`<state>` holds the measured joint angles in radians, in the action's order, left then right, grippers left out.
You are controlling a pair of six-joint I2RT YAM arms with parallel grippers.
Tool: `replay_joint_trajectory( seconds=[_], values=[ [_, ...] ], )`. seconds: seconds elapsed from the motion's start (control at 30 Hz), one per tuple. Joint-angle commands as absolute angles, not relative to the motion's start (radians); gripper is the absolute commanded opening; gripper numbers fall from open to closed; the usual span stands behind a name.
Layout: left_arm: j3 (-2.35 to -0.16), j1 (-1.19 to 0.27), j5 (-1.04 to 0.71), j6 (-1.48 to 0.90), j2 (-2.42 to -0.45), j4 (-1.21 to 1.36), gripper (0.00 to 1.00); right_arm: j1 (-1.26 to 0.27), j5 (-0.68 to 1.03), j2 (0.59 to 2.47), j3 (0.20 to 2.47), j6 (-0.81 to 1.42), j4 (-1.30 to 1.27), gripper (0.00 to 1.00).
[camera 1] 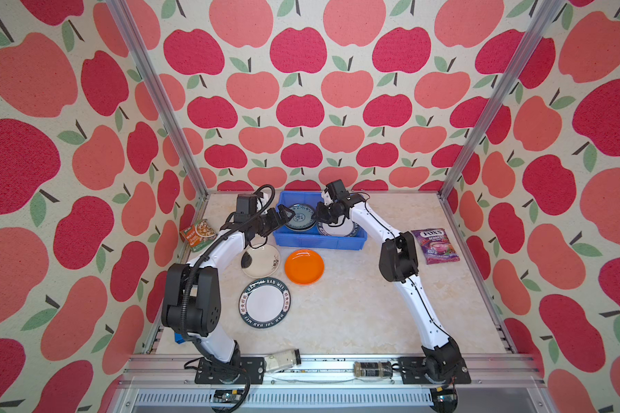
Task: Place the plates into the plastic bin on the countertop
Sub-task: 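Lower the floral plate upright into the bin beside the black plate, then open the right gripper and raise it out of the bin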
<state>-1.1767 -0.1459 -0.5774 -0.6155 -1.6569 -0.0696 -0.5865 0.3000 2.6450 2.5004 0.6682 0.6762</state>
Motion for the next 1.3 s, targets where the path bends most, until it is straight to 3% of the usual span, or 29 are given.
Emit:
replay_joint_trajectory(
  seconds=[0.0,0.37,0.7,0.77,0.87,1.03,1.27],
  values=[
    [-1.184,-0.143,-0.593,-0.626,-1.662,-0.064,0.99,-0.597,0.299,2.609,2.501,0.631,0.704,0.28],
    [-1.175,-0.158,-0.588,-0.623,-1.638,-0.062,0.99,-0.604,0.265,2.260,2.058,0.568,0.619,0.28],
    [-1.099,-0.197,-0.547,-0.582,-1.538,-0.068,0.99,-0.644,0.299,1.619,1.214,0.599,0.248,0.32],
    [-1.070,-0.209,-0.559,-0.571,-1.509,-0.078,0.99,-0.671,0.269,1.519,1.096,0.631,0.228,0.37],
    [-1.008,-0.229,-0.553,-0.570,-1.446,-0.069,0.99,-0.731,0.229,1.392,0.940,0.698,0.171,0.54],
    [-0.897,-0.263,-0.508,-0.588,-1.341,-0.021,0.99,-0.810,0.177,1.284,0.717,0.851,-0.035,0.56],
    [-0.811,-0.277,-0.494,-0.616,-1.277,0.058,0.99,-0.834,0.097,1.310,0.541,1.023,-0.330,0.51]
  ],
)
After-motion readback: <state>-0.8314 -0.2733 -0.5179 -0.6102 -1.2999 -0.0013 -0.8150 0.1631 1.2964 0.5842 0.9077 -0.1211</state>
